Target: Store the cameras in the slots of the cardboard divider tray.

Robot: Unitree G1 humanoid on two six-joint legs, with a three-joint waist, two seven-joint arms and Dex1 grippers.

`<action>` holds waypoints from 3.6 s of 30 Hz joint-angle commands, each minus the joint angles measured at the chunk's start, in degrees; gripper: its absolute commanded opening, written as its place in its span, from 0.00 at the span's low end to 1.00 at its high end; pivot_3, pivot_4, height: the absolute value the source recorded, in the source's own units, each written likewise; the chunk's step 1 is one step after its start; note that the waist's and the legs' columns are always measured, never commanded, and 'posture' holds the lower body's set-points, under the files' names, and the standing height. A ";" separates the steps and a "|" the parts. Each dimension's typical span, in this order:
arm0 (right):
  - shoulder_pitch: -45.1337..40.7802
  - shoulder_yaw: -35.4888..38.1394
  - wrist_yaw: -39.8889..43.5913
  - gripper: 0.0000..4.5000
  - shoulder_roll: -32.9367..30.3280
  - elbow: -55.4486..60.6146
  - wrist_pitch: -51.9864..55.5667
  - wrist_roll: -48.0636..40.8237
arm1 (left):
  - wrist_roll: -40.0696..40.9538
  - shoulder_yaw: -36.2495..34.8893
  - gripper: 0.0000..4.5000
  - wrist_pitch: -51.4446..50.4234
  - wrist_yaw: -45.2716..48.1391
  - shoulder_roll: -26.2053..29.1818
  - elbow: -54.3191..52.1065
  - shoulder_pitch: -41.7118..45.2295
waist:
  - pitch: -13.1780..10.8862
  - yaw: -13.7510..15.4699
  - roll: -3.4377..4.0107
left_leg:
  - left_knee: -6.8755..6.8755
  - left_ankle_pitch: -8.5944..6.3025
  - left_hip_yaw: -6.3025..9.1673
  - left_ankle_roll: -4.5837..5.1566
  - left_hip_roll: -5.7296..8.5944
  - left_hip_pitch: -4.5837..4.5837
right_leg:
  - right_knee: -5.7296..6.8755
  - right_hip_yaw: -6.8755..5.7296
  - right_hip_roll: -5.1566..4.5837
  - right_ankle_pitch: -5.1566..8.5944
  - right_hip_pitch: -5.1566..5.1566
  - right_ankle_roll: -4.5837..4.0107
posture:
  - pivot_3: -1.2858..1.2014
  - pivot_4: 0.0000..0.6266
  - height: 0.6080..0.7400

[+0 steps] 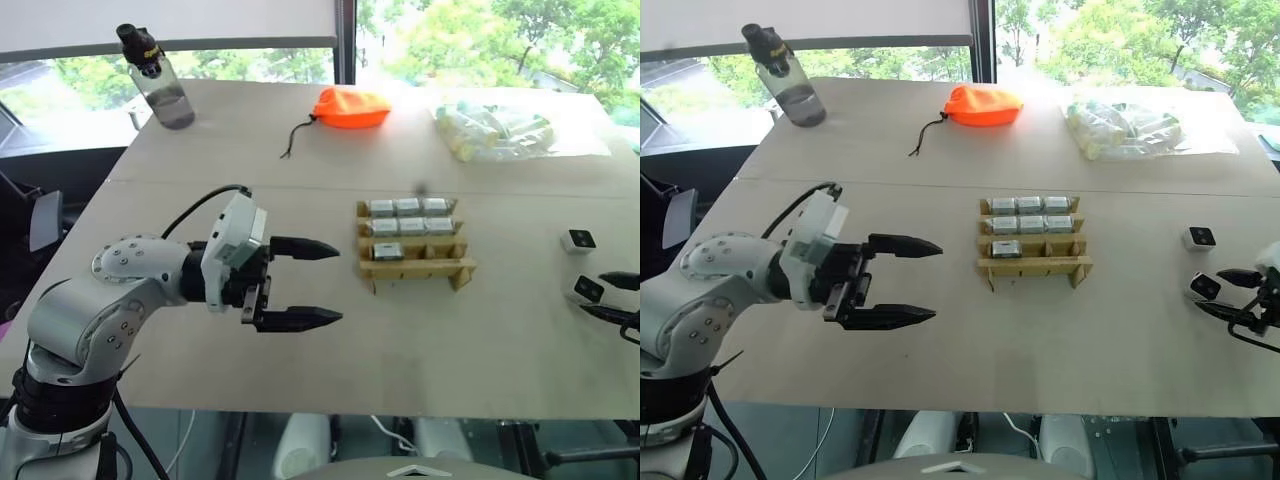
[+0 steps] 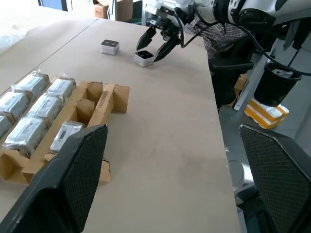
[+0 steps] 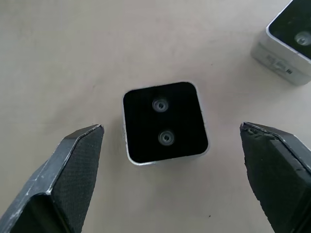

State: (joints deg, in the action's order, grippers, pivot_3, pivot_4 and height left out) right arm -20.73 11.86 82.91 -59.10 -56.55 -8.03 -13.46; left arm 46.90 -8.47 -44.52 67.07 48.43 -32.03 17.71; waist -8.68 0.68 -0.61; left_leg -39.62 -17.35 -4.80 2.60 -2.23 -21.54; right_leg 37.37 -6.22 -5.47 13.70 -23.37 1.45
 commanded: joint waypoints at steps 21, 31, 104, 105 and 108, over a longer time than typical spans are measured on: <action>-0.84 1.95 1.87 0.41 1.06 8.39 -1.90 -2.45 | 2.39 2.18 1.00 2.26 -2.09 -1.36 2.35 2.27 | -0.02 0.01 0.03 | 0.00 0.00 -0.02 -0.01 0.00 0.00 | -0.01 0.01 0.00 0.00 0.00 0.00 | 0.52 0.24 0.89; 0.04 -2.79 -13.23 0.41 15.72 51.29 -2.87 -3.67 | -3.03 12.53 1.00 0.81 -6.66 -12.98 17.99 19.93 | -0.04 0.26 0.03 | -0.03 0.05 0.08 -0.09 0.01 -0.05 | 0.07 -0.08 0.02 0.00 -0.01 0.01 | 0.52 0.24 0.89; 45.35 -4.86 -40.42 1.00 28.76 84.99 10.87 -18.42 | -34.91 27.94 0.17 17.92 -0.70 -30.73 46.15 38.95 | -0.11 0.18 0.00 | -0.01 0.05 0.54 -0.07 0.09 -0.42 | -0.25 -0.76 0.03 -0.01 -0.01 0.01 | 0.52 0.24 0.89; 47.66 -5.13 -39.26 1.00 29.78 84.02 8.41 -17.53 | -35.01 27.86 0.17 17.91 -0.77 -30.86 46.06 38.78 | -0.11 0.16 0.00 | -0.01 0.05 0.50 -0.06 0.09 -0.40 | -0.24 -0.72 0.03 -0.01 -0.01 0.02 | 0.52 0.24 0.89; 52.70 -5.02 -36.62 1.00 36.75 79.05 -2.51 -16.60 | -36.29 28.85 0.17 19.50 -0.50 -30.92 45.88 37.81 | -0.10 0.17 -0.01 | -0.01 0.03 0.51 -0.04 0.08 -0.32 | -0.20 -0.70 0.07 0.00 0.00 0.03 | 0.52 0.24 0.89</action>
State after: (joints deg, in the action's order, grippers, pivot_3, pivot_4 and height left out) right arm 30.70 5.96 44.29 -23.85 23.46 -5.03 -29.42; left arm 11.06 20.40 -26.86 66.47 17.54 16.07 55.71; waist -8.78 0.86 -0.62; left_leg -39.63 -17.32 -4.28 2.56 -2.17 -21.85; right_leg 37.17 -6.92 -5.37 13.70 -23.37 1.47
